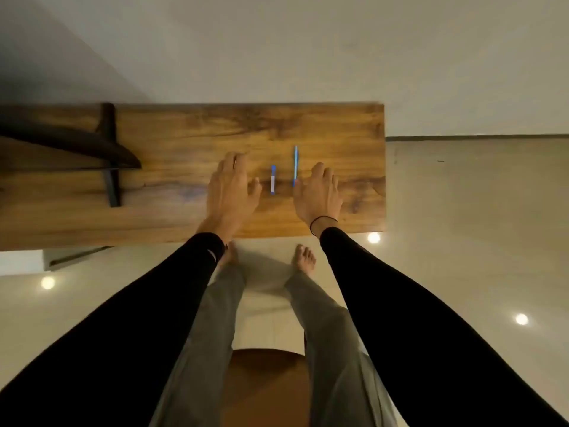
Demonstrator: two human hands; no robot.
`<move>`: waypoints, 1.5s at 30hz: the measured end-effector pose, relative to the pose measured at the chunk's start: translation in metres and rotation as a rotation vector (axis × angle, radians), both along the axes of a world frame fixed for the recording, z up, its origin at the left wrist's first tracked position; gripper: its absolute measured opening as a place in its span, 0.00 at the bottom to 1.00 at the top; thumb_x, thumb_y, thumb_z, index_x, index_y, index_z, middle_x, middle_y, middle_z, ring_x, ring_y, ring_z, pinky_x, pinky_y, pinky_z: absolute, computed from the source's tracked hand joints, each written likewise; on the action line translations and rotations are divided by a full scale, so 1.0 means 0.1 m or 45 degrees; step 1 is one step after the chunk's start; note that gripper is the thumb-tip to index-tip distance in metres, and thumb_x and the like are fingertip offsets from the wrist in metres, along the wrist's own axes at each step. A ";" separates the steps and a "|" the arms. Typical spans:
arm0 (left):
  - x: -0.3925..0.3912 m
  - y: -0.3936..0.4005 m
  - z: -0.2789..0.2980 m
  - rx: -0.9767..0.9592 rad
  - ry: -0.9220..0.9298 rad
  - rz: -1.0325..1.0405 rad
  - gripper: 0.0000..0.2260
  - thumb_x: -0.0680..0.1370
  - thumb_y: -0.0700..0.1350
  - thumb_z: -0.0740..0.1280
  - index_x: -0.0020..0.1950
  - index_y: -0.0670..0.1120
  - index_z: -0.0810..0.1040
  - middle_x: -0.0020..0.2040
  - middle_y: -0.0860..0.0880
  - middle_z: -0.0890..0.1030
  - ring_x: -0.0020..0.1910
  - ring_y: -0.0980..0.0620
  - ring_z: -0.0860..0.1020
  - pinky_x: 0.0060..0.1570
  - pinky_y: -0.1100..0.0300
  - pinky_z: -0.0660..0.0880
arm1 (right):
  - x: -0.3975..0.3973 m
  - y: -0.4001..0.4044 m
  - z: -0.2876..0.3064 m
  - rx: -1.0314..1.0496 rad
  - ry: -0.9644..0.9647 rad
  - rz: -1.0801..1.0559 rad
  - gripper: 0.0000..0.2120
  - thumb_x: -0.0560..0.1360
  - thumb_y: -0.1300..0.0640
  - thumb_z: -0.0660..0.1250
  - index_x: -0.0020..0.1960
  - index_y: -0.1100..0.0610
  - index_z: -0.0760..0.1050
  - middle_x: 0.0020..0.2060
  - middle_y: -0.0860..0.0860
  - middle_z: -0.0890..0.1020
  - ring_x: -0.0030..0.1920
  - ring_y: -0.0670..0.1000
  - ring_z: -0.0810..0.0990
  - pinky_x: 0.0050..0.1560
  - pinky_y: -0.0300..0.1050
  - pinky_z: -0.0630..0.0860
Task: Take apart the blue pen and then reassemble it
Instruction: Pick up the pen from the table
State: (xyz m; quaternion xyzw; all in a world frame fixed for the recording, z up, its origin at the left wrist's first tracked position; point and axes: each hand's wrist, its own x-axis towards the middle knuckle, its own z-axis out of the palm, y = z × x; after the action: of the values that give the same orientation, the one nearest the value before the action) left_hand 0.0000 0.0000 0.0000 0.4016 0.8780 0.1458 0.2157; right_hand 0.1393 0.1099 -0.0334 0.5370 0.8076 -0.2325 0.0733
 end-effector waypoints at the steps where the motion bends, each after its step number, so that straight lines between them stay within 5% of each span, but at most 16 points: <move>1: 0.02 0.03 -0.16 0.042 -0.036 0.049 0.20 0.82 0.44 0.67 0.73 0.42 0.75 0.68 0.40 0.78 0.64 0.38 0.80 0.60 0.44 0.78 | -0.05 0.02 -0.15 -0.028 0.062 -0.068 0.18 0.81 0.47 0.66 0.61 0.60 0.70 0.57 0.57 0.78 0.58 0.61 0.78 0.46 0.56 0.78; 7: 0.06 0.20 -0.96 0.265 -0.173 0.261 0.10 0.83 0.47 0.67 0.62 0.46 0.82 0.59 0.48 0.84 0.48 0.49 0.84 0.52 0.47 0.83 | -0.33 0.18 -0.86 -0.111 0.174 -0.292 0.14 0.79 0.49 0.69 0.55 0.59 0.72 0.51 0.56 0.82 0.49 0.64 0.83 0.43 0.53 0.74; 10: 0.10 0.25 -1.17 0.467 -0.241 0.343 0.08 0.83 0.45 0.68 0.60 0.46 0.84 0.52 0.51 0.86 0.42 0.54 0.83 0.45 0.58 0.82 | -0.29 0.28 -1.00 -0.126 0.223 -0.291 0.08 0.77 0.53 0.71 0.48 0.56 0.74 0.44 0.52 0.82 0.47 0.62 0.82 0.44 0.50 0.71; 13: 0.18 0.27 -1.29 0.645 -0.403 0.440 0.08 0.83 0.47 0.69 0.58 0.47 0.86 0.48 0.54 0.87 0.45 0.56 0.85 0.42 0.68 0.78 | -0.19 0.29 -1.06 -0.137 0.442 -0.351 0.06 0.75 0.54 0.73 0.42 0.54 0.78 0.35 0.47 0.82 0.40 0.53 0.83 0.44 0.50 0.78; 18: 0.29 0.29 -1.39 0.820 -0.648 0.440 0.09 0.82 0.47 0.72 0.61 0.46 0.86 0.51 0.54 0.88 0.50 0.55 0.87 0.48 0.62 0.84 | -0.03 0.12 -1.15 -0.411 0.951 -0.450 0.05 0.78 0.58 0.76 0.45 0.57 0.82 0.37 0.52 0.86 0.34 0.52 0.87 0.33 0.48 0.84; 22: 0.21 0.35 -1.47 0.863 -0.589 0.345 0.10 0.82 0.47 0.72 0.61 0.45 0.87 0.50 0.51 0.88 0.47 0.51 0.87 0.44 0.62 0.83 | -0.09 0.12 -1.25 -0.464 1.253 -0.434 0.04 0.79 0.62 0.75 0.47 0.59 0.81 0.38 0.54 0.86 0.33 0.47 0.85 0.33 0.40 0.82; 28: 0.20 0.51 -1.60 0.886 -0.521 0.398 0.03 0.79 0.46 0.76 0.51 0.52 0.88 0.43 0.60 0.86 0.41 0.65 0.84 0.40 0.73 0.76 | -0.17 0.13 -1.34 -0.384 1.393 -0.241 0.02 0.78 0.67 0.74 0.49 0.64 0.81 0.40 0.48 0.86 0.38 0.43 0.87 0.38 0.35 0.82; 34: 0.09 0.57 -1.66 0.940 -0.472 0.207 0.06 0.81 0.45 0.73 0.53 0.48 0.90 0.44 0.55 0.89 0.43 0.55 0.86 0.42 0.65 0.80 | -0.11 0.32 -1.34 -0.606 1.711 -0.282 0.05 0.79 0.67 0.69 0.53 0.68 0.80 0.39 0.67 0.84 0.34 0.55 0.85 0.35 0.46 0.84; 38: 0.06 0.57 -1.65 0.882 -0.358 -0.109 0.07 0.81 0.45 0.72 0.55 0.48 0.89 0.45 0.52 0.86 0.45 0.54 0.82 0.46 0.58 0.79 | -0.01 0.57 -1.23 -0.576 1.807 -0.417 0.04 0.82 0.63 0.68 0.55 0.64 0.79 0.36 0.55 0.85 0.33 0.52 0.84 0.36 0.44 0.82; 45: -0.03 0.46 -1.51 0.862 -0.164 -0.226 0.08 0.84 0.46 0.70 0.60 0.49 0.87 0.47 0.51 0.81 0.49 0.51 0.78 0.48 0.55 0.76 | 0.09 0.53 -1.06 -0.552 1.708 -0.172 0.03 0.80 0.67 0.71 0.54 0.65 0.80 0.42 0.56 0.85 0.38 0.54 0.85 0.40 0.47 0.85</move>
State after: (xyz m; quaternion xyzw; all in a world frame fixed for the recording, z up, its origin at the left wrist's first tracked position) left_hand -0.0034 0.0463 -0.1513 0.5150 0.7262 0.4342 0.1373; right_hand 0.1482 0.1629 -0.1395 0.3000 0.5791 -0.6727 -0.3495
